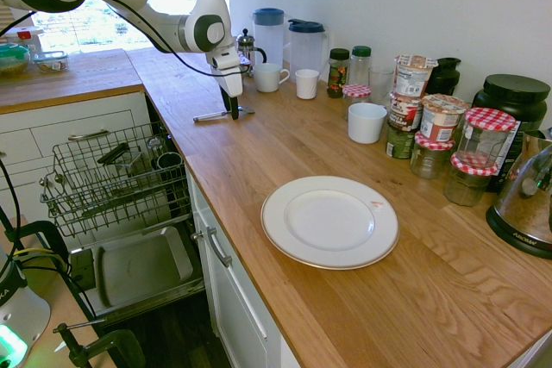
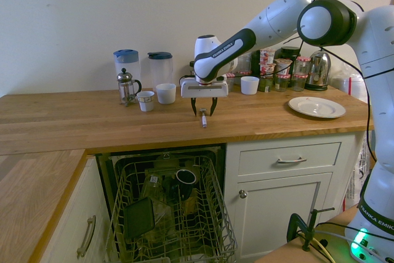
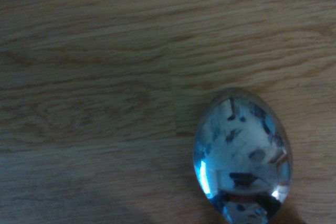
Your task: Put the spoon in the dishwasher
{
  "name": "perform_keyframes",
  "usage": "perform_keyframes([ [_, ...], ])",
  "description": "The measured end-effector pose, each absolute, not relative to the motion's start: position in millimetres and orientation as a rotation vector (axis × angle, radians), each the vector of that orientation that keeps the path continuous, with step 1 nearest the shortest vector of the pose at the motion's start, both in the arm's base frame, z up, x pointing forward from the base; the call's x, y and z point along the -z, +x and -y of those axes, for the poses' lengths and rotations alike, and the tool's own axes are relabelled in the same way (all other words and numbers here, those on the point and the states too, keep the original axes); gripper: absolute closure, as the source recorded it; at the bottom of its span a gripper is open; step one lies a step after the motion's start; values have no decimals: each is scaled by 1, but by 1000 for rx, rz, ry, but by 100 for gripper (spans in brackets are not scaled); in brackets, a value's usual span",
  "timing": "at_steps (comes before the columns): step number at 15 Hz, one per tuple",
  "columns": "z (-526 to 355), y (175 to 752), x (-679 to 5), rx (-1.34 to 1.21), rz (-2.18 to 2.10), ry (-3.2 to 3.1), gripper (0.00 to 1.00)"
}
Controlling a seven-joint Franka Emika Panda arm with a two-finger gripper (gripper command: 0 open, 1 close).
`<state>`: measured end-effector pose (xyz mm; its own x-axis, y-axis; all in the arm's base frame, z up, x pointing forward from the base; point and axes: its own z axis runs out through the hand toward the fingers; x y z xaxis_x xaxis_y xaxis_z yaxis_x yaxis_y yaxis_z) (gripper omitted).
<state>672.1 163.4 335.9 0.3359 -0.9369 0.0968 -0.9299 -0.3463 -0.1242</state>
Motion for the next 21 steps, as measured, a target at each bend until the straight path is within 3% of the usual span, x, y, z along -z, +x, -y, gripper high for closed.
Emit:
perform_keyframes([
  [15,-159,671,-338,178,-1807,-2488,100],
  [21,-153,617,-347,148,-1806,-2513,100],
])
